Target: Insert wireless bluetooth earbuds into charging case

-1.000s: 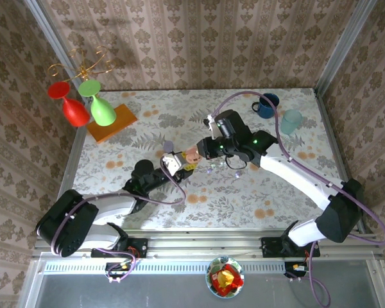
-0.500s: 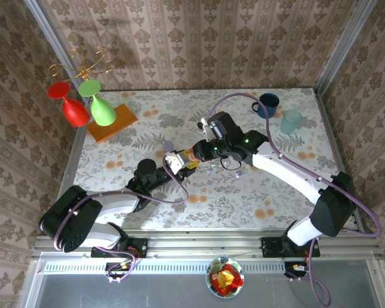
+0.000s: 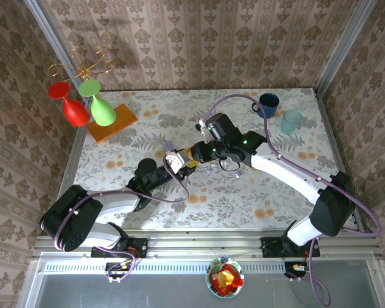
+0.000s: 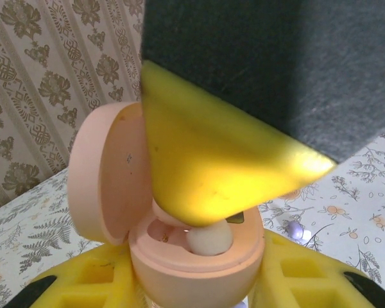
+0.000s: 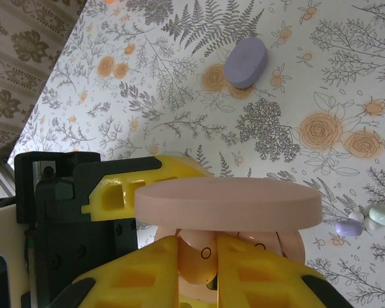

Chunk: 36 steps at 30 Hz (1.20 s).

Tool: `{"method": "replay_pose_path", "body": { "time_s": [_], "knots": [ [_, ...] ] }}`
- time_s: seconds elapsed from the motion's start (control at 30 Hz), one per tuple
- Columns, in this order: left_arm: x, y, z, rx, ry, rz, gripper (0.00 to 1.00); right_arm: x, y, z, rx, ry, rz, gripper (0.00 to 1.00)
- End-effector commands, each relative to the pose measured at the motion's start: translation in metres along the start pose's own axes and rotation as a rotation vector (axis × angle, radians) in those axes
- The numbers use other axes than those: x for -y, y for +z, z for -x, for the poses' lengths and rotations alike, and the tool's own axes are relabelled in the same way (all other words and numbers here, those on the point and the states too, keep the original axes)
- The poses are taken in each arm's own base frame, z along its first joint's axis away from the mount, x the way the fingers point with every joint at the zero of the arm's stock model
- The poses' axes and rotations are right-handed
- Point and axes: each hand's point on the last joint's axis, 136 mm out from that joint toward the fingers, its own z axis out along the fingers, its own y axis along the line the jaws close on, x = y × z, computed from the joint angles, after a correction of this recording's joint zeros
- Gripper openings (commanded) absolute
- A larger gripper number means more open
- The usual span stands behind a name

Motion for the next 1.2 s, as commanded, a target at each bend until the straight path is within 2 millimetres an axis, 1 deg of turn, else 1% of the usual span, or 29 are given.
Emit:
{"method": "replay_pose_path", "body": {
  "time_s": [0.0, 0.1, 0.17, 0.37, 0.5, 0.53, 0.57, 0.73, 0.87, 0.9, 0.93, 1.17],
  "knots": [
    [-0.003, 0.006, 0.025, 0.076, 0.009, 0.001, 0.33, -0.002, 0.005, -0.005, -0.034, -0.015, -0.002, 0.26],
    [-0.002, 0.006, 0.025, 0.076, 0.009, -0.002, 0.33, -0.001, 0.004, -0.004, -0.023, -0.011, -0.007, 0.33],
    [-0.002, 0.006, 0.024, 0.072, 0.006, -0.001, 0.33, -0.001, 0.001, -0.001, -0.009, -0.01, -0.011, 0.35],
    [-0.002, 0.005, 0.02, 0.066, -0.001, 0.003, 0.33, -0.005, -0.017, 0.005, 0.05, -0.021, 0.01, 0.35],
    [-0.002, 0.003, 0.017, 0.058, 0.005, 0.005, 0.33, -0.007, -0.035, 0.012, 0.111, -0.023, 0.038, 0.36],
    [-0.002, 0.003, 0.016, 0.054, 0.009, 0.004, 0.33, -0.005, -0.035, 0.012, 0.113, -0.019, 0.042, 0.35],
    [-0.002, 0.003, 0.015, 0.052, 0.013, 0.005, 0.33, -0.009, -0.047, 0.017, 0.144, -0.019, 0.058, 0.35],
    [0.003, 0.004, 0.012, 0.042, 0.057, -0.024, 0.33, -0.004, -0.059, 0.029, 0.177, -0.007, 0.042, 0.33],
    [0.009, 0.005, 0.014, 0.05, 0.067, -0.061, 0.33, 0.003, -0.06, 0.039, 0.175, 0.019, 0.018, 0.32],
    [0.01, 0.006, 0.015, 0.052, 0.069, -0.07, 0.33, 0.006, -0.051, 0.039, 0.15, 0.021, 0.005, 0.32],
    [0.012, 0.006, 0.016, 0.056, 0.068, -0.081, 0.33, 0.007, -0.047, 0.039, 0.139, 0.019, 0.0, 0.32],
    [0.016, 0.005, 0.024, 0.085, 0.072, -0.105, 0.33, 0.007, -0.025, 0.05, 0.104, -0.001, -0.005, 0.32]
  ]
}}
